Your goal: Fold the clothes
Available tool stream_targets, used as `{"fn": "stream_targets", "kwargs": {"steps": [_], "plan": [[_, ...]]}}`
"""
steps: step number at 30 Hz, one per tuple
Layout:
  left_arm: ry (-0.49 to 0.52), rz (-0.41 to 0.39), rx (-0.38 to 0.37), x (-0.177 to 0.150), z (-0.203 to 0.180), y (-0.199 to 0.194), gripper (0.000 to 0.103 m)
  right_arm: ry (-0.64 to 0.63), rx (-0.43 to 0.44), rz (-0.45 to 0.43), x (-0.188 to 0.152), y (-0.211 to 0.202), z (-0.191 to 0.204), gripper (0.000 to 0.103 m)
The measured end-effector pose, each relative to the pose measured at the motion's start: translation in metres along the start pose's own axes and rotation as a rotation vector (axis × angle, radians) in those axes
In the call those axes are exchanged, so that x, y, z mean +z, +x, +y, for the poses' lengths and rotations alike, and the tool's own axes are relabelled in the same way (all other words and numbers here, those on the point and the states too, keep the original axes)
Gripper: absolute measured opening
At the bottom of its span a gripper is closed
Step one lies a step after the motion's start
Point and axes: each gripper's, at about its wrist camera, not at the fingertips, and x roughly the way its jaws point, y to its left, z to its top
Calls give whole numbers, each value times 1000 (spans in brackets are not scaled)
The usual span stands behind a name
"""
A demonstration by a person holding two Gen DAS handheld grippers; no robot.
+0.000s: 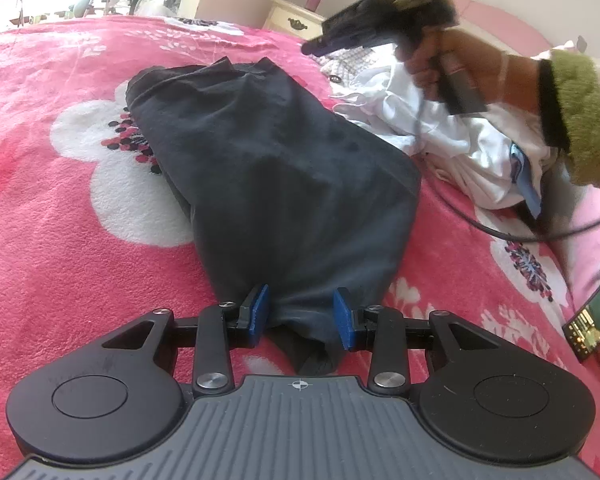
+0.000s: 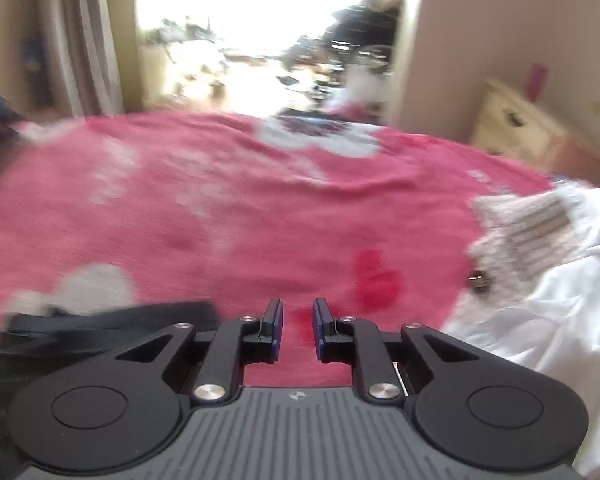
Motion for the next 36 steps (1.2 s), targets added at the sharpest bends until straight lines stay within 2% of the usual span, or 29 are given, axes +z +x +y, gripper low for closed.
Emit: {"fn": "stream_targets", "kwargs": {"steps": [3, 5, 8, 14, 16, 21, 23, 26, 30, 36], "plan": [[3, -5, -5, 0, 1, 0, 36, 89, 92, 58, 2, -9, 11, 25], [-2, -5, -7, 0, 2, -1, 36, 149, 153, 97, 3, -15, 19, 40], [-9, -3, -7, 1, 2, -1, 36, 237, 224, 158, 6, -20, 30, 41], [-6, -3, -7, 1, 1, 0, 37, 380, 197, 285, 15, 4, 55, 41], [-3, -3, -7, 1, 1, 0, 38, 377, 164, 298, 15, 14, 60, 39], [-4, -5, -12, 1, 1, 1, 39, 402, 134, 330, 12, 27, 61, 22], [-4, -5, -16, 1, 1, 1, 40, 397, 128, 333, 14, 27, 62, 19], [-4, -6, -22, 1, 3, 2, 40, 383, 136, 318, 14, 27, 63, 4], [-12, -8, -30, 2, 4, 3, 40, 380, 175, 281, 17, 21, 66, 1], [-16, -9, -37, 2, 6, 3, 40, 421, 206, 293, 26, 12, 63, 2]]}}
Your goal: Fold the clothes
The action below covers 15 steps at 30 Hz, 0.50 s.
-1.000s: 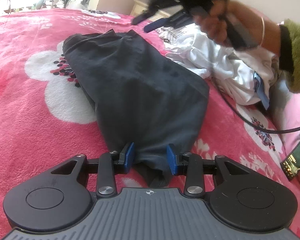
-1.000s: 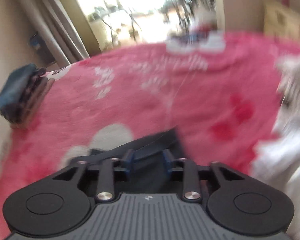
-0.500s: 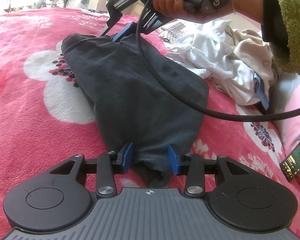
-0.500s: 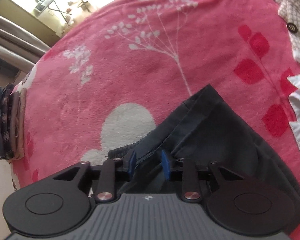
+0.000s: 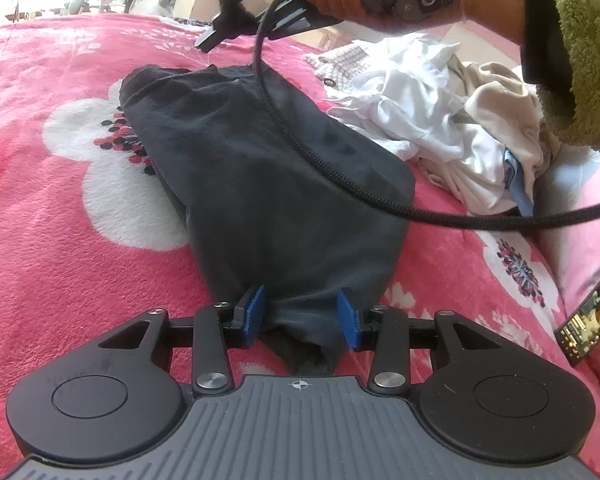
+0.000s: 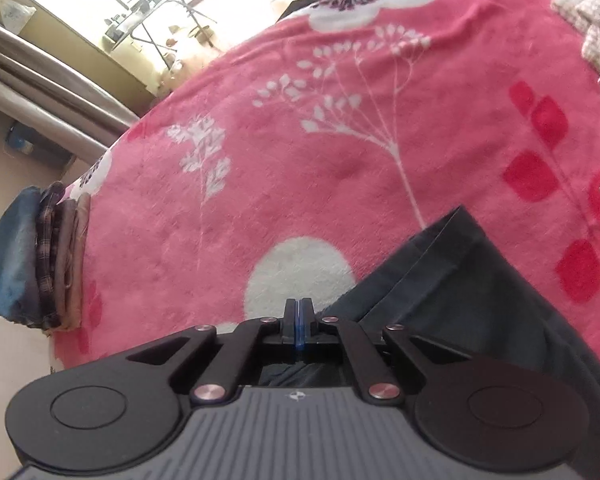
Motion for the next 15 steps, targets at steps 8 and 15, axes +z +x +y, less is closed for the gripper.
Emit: {"fn": "stream_targets", "kwargs": {"steps": [8, 15], "plan": [[10, -4, -1, -2, 0, -1, 40, 49, -53, 80, -7, 1, -9, 36], [19, 6, 25, -2, -4, -1, 40, 142, 226, -24, 1, 17, -6, 35]]}}
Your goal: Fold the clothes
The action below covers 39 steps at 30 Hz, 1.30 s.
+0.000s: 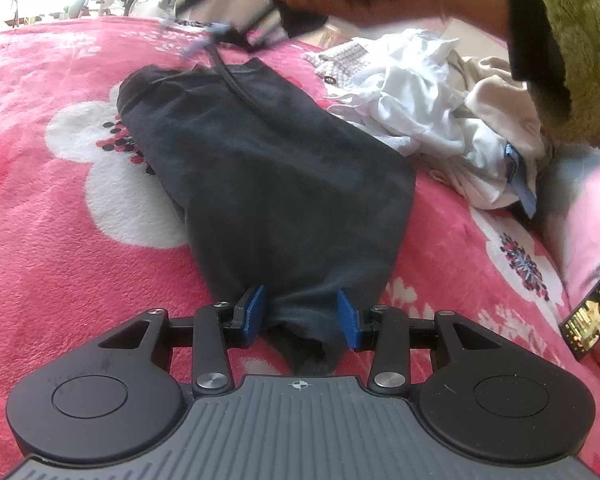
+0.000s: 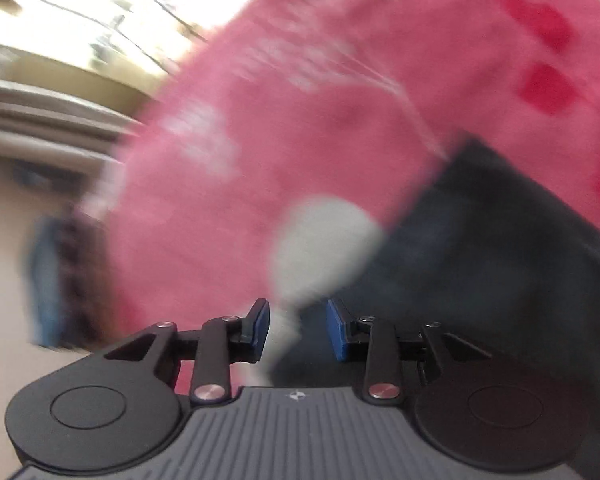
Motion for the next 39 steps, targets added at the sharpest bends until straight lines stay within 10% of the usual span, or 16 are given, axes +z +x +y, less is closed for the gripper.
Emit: {"fn": "stream_targets", "kwargs": {"steps": [4, 10, 19, 31, 33, 39], "plan": [[-6, 0, 9, 0, -1, 0, 40, -87, 82, -137, 5, -49, 6, 36], [-8, 6, 10, 0, 0, -1, 40, -109, -42, -245, 1, -135, -60, 36], [-33, 40, 31, 5, -2, 1, 40, 253, -170, -208, -34, -151, -218, 35], [-65, 49, 97, 6, -4, 0, 40, -200, -280, -290, -71, -160, -191, 26], [-70, 51, 102, 6, -4, 0, 40, -283, -305, -290, -77, -159, -187, 1], [-57, 63, 122, 9, -7, 3, 40, -532, -380, -287, -97, -157, -174, 10]]}}
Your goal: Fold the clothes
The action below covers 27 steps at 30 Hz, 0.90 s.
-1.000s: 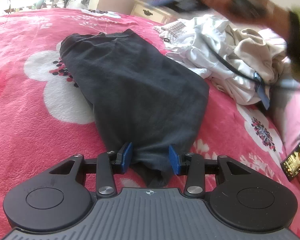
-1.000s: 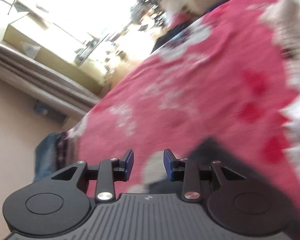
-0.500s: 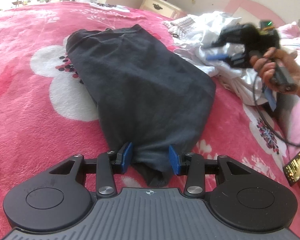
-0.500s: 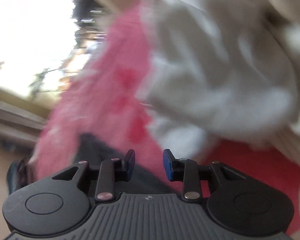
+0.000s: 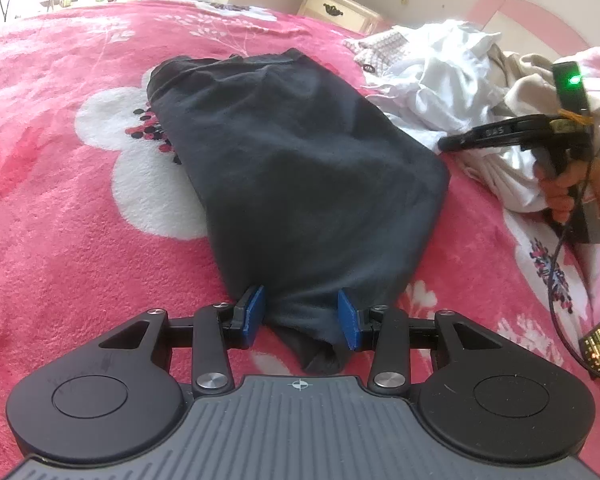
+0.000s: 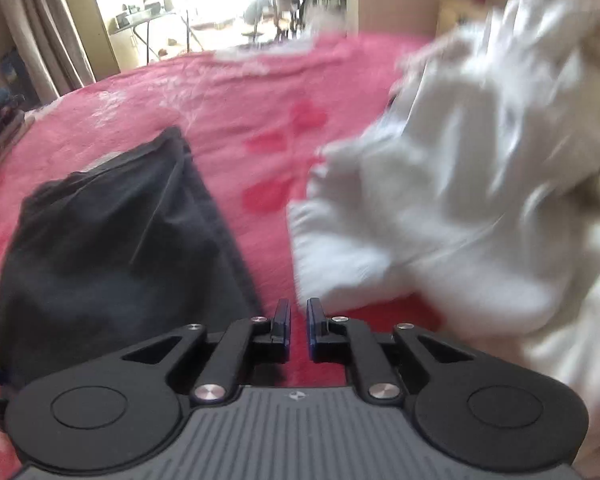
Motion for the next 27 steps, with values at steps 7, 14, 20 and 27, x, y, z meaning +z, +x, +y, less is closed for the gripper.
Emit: {"fn": "stream_targets", "kwargs": {"steps": [7, 14, 20, 27], "plan": [[-3, 2, 12, 0, -2, 0, 41, -100, 61, 36, -14, 7, 15, 10], [4, 1, 38, 3, -6, -6, 41, -27, -43, -65, -14, -11, 5, 19], [-112, -76, 41, 9, 13, -32, 51, 17, 49, -94, -14, -20, 9, 34], [-315, -85, -9, 37, 59, -18, 63, 62, 190, -43, 9, -9, 14, 62]]}}
